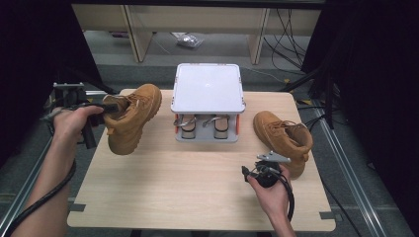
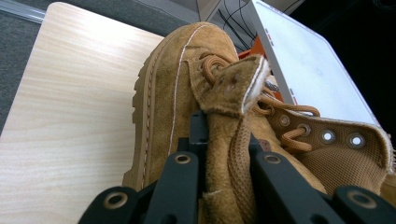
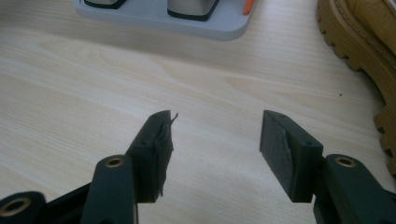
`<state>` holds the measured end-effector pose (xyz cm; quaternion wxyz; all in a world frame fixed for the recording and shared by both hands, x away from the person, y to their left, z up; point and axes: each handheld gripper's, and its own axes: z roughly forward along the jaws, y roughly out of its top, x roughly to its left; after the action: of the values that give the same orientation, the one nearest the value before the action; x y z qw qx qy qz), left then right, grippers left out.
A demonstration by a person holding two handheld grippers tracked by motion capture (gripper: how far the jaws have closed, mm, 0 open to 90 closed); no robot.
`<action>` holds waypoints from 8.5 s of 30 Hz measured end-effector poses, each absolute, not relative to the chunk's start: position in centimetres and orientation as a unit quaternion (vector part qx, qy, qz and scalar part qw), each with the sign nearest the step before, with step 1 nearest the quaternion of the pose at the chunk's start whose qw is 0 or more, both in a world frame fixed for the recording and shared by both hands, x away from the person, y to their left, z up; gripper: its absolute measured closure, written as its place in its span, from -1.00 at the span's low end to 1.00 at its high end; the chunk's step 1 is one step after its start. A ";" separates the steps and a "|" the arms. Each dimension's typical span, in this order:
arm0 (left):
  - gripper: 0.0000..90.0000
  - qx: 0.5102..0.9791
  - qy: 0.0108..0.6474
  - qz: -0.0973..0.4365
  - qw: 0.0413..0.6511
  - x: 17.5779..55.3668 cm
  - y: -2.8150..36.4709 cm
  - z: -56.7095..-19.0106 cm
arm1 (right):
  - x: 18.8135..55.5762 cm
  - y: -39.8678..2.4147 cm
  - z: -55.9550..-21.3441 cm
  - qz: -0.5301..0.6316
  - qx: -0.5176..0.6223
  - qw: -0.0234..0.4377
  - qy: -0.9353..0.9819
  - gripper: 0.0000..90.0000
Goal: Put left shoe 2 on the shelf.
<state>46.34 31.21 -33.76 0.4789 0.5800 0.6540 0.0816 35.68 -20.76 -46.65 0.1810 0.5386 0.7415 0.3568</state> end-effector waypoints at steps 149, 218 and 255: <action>0.48 0.605 0.529 0.124 0.582 47.1 21.7 -28.7 | 35.2 -19.7 -47.2 0.353 0.535 0.178 0.747 -0.03; 1.00 0.686 0.508 0.119 0.507 47.9 13.7 -36.2 | 35.2 -19.8 -47.1 0.348 0.524 0.185 0.755 -0.04; 0.21 0.658 0.491 0.199 0.536 42.7 19.9 -40.0 | 35.2 -21.3 -46.4 0.351 0.537 0.197 0.741 -0.05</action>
<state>42.70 19.91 -40.04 0.5357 0.6577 0.4909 0.1987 35.21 -21.30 -46.37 0.1971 0.5374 0.7412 0.3507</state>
